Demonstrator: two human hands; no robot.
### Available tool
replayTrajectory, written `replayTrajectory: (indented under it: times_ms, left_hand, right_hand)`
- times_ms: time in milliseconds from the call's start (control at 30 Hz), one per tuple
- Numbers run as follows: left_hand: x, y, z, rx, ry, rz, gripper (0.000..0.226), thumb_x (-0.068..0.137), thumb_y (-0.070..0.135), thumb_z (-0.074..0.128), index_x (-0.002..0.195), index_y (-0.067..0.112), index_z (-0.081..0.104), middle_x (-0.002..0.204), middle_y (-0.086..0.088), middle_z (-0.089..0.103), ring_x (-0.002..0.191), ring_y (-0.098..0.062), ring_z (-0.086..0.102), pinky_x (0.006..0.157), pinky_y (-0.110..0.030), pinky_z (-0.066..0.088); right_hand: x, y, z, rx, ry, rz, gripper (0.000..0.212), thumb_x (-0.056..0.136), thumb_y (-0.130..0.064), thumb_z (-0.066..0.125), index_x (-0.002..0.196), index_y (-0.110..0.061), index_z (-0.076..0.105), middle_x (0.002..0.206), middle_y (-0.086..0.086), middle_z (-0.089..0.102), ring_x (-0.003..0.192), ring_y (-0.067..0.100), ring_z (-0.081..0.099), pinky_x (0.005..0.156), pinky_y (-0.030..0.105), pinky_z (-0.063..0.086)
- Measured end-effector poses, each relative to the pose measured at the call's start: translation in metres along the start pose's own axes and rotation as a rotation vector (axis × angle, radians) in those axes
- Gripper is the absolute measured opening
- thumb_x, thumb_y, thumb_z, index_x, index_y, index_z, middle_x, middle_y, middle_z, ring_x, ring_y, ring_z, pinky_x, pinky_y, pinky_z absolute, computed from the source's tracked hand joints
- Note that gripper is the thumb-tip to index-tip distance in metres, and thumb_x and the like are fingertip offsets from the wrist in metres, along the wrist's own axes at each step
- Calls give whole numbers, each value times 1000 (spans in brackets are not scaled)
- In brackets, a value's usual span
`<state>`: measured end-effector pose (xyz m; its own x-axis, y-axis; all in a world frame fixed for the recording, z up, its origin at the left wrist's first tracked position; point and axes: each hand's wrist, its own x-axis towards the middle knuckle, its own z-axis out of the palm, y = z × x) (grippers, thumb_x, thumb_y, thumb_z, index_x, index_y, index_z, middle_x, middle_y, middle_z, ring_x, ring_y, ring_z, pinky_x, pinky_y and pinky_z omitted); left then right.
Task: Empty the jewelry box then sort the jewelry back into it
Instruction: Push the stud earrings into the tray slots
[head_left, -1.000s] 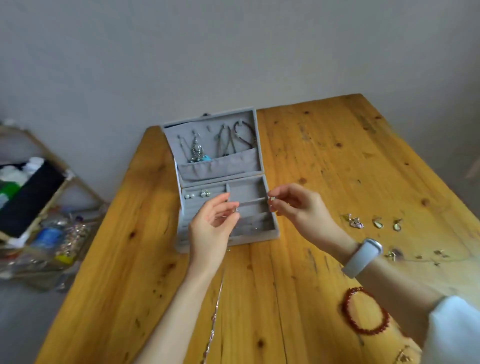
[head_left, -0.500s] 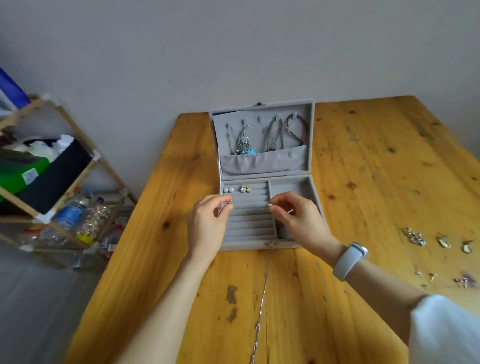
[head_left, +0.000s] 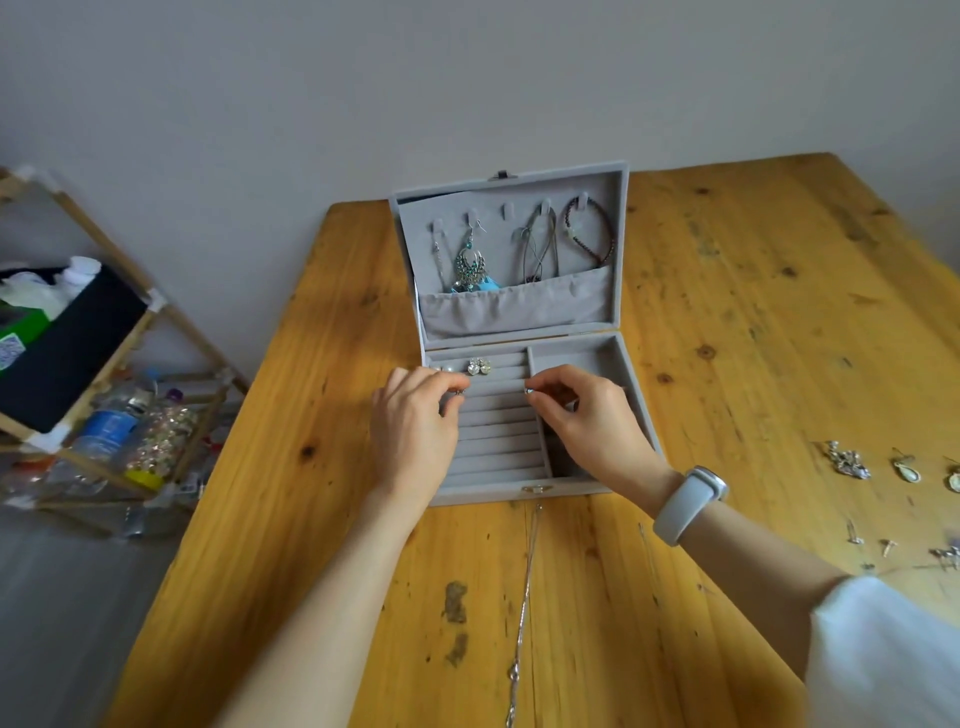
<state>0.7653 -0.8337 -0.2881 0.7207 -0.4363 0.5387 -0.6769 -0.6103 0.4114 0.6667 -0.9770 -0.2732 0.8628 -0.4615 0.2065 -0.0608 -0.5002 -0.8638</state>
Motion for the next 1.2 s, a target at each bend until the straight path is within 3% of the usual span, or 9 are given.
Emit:
replayTrajectory:
  times_ms: [200,367,567,733,1033,1200]
  left_hand:
    - [1,5,-6,258,47,112,20,64,8,78,81,17,71,74,2,68,74,-26,56,65,-31,24]
    - [4,5,-4,352,36,211,22,62,3,79,80,14,73,70,1,65,69,-27,56,62,-33,23]
    - [-2,0,-6,279,12,246,26,68,-1,74,90,13,74,76,0,64,72,-26,54,62,-32,25]
    - [-2,2,-5,176,-28,161,14,72,8,74,85,14,74,81,-1,66,77,-26,56,62,-36,38]
    - [-1,7,-4,165,-30,111,30,69,7,76,98,11,69,76,0,71,75,-25,59,64,-33,37]
    - [-9,6,-6,100,6,34,29,67,5,76,95,11,67,86,0,71,80,-27,60,68,-34,38]
  right_hand:
    - [0,1,-1,18,1,12,15,88,-14,59,101,-9,64,88,-1,63,75,3,56,67,3,43]
    - [-1,2,-2,21,-6,9,17,88,-15,58,103,-10,63,90,-2,62,77,0,56,68,1,42]
    - [-1,3,-2,24,4,8,17,88,-14,57,104,-9,63,90,-3,61,76,-2,55,68,0,42]
    - [-1,2,-2,20,0,-3,18,88,-14,57,104,-9,63,91,-4,61,77,-3,54,68,-1,40]
    - [-1,3,-1,12,-16,6,18,89,-12,56,105,-9,63,93,-4,61,77,-4,53,67,-2,40]
    - [3,3,-1,63,-26,43,16,87,-8,58,102,-10,64,86,-2,63,74,-1,56,65,1,42]
